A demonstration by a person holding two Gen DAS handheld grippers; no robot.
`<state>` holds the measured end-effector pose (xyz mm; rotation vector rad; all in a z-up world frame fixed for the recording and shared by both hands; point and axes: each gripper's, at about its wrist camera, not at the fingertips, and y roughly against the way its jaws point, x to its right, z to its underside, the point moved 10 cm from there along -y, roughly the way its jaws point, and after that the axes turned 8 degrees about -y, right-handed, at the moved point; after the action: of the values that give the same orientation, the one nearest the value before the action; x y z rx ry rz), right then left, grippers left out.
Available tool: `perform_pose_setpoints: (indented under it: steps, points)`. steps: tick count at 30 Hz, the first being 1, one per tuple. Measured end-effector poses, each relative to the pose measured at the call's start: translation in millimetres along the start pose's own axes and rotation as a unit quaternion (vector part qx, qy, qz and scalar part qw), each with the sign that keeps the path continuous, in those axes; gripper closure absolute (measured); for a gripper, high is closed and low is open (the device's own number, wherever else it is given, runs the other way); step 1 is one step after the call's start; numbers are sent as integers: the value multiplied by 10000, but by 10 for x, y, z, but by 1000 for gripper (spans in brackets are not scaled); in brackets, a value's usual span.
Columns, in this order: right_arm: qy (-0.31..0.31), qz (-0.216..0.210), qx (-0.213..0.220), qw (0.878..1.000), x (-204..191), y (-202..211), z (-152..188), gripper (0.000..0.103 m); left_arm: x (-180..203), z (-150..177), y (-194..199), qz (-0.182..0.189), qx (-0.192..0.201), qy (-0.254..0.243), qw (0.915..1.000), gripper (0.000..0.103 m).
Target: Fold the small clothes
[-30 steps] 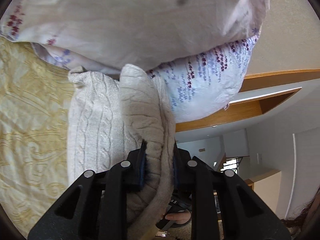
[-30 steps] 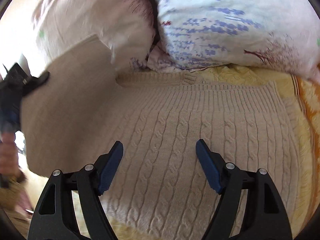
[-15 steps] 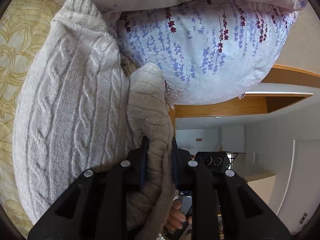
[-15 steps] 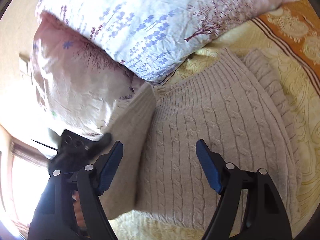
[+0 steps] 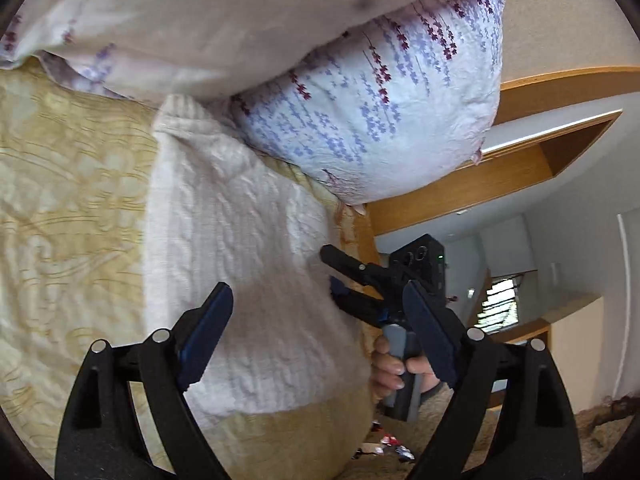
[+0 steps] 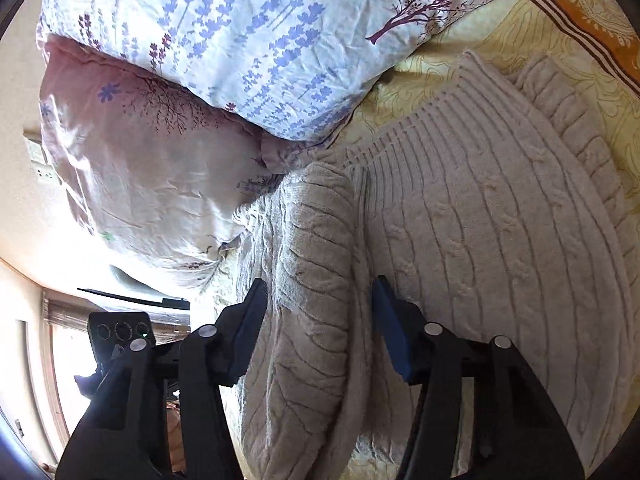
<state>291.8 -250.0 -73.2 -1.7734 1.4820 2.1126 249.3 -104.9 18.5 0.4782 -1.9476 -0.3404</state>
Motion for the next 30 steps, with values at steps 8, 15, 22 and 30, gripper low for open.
perform_pose_setpoints:
  steps: [8, 15, 22, 30]
  points:
    - [582, 411, 170, 9973, -155, -94, 5, 85, -335, 206, 153, -1414, -47, -491, 9887, 13]
    - [1021, 281, 814, 9910, -518, 242, -152, 88, -272, 284, 71, -1776, -213, -1102, 9777, 12]
    - [988, 465, 1544, 9820, -462, 721, -384, 89, -175, 302, 87, -1773, -150, -1455, 9732, 11]
    - [22, 1020, 1632, 9813, 395, 946, -491, 89, -118, 318, 55, -1702, -303, -1723, 9698, 11]
